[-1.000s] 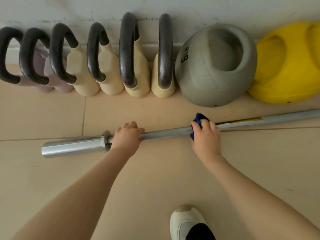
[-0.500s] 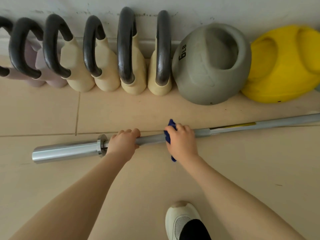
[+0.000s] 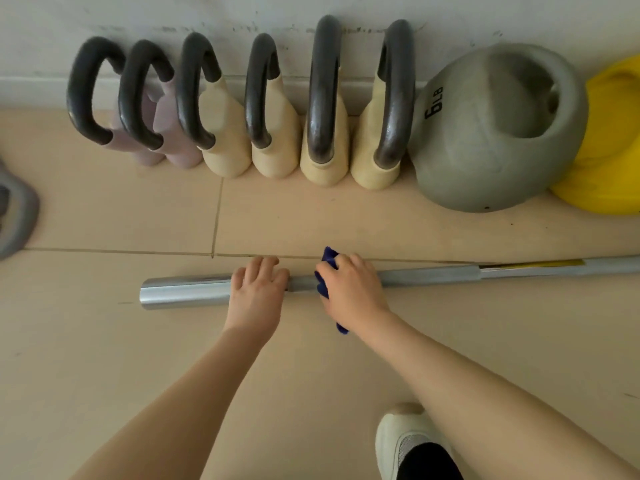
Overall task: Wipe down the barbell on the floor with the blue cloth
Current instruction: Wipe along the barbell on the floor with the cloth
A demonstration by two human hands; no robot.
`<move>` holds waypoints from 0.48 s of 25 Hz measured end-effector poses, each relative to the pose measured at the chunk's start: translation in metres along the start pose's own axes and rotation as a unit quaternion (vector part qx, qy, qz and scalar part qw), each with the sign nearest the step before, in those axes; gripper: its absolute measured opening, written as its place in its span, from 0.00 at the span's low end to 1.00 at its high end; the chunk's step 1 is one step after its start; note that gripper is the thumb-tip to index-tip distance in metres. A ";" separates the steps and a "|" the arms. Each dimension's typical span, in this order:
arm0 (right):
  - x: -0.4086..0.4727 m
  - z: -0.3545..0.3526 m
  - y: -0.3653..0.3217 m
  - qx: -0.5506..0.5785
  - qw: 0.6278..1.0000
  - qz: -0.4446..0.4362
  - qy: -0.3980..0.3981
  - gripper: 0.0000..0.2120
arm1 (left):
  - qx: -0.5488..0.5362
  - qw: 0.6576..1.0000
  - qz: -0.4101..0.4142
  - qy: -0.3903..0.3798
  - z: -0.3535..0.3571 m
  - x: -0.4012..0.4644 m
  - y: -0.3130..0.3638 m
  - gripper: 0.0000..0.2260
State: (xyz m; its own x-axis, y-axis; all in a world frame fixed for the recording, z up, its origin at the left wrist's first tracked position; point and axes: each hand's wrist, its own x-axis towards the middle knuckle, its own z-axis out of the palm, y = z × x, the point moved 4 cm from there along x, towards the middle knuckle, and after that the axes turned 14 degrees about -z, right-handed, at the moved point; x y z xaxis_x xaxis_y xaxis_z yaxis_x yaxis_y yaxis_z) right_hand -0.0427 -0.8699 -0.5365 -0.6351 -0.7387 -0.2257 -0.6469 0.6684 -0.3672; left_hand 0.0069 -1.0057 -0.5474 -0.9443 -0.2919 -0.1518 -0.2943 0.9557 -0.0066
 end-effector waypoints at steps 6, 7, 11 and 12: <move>0.020 -0.006 0.000 -0.040 0.993 0.105 -0.026 0.12 | -0.017 0.998 -0.017 -0.058 -0.004 -0.016 -0.024 0.32; 0.031 -0.001 -0.023 -0.014 0.997 0.065 -0.025 0.12 | -0.019 0.998 -0.011 -0.057 -0.003 -0.016 -0.025 0.33; 0.032 0.005 -0.054 0.020 0.996 -0.083 -0.027 0.11 | -0.039 0.998 -0.016 -0.055 -0.001 -0.018 -0.029 0.31; 0.027 0.000 -0.039 -0.003 0.996 -0.084 -0.008 0.10 | -0.039 0.998 -0.015 -0.057 -0.002 -0.018 -0.028 0.32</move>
State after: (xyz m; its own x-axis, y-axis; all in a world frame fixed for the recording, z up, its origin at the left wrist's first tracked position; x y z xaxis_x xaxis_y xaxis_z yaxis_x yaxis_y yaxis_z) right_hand -0.0341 -0.9157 -0.5283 -0.5107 -0.8417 -0.1753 -0.7461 0.5351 -0.3962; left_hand 0.0319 -1.0277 -0.5421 -0.9133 -0.3105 -0.2635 -0.3377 0.9391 0.0637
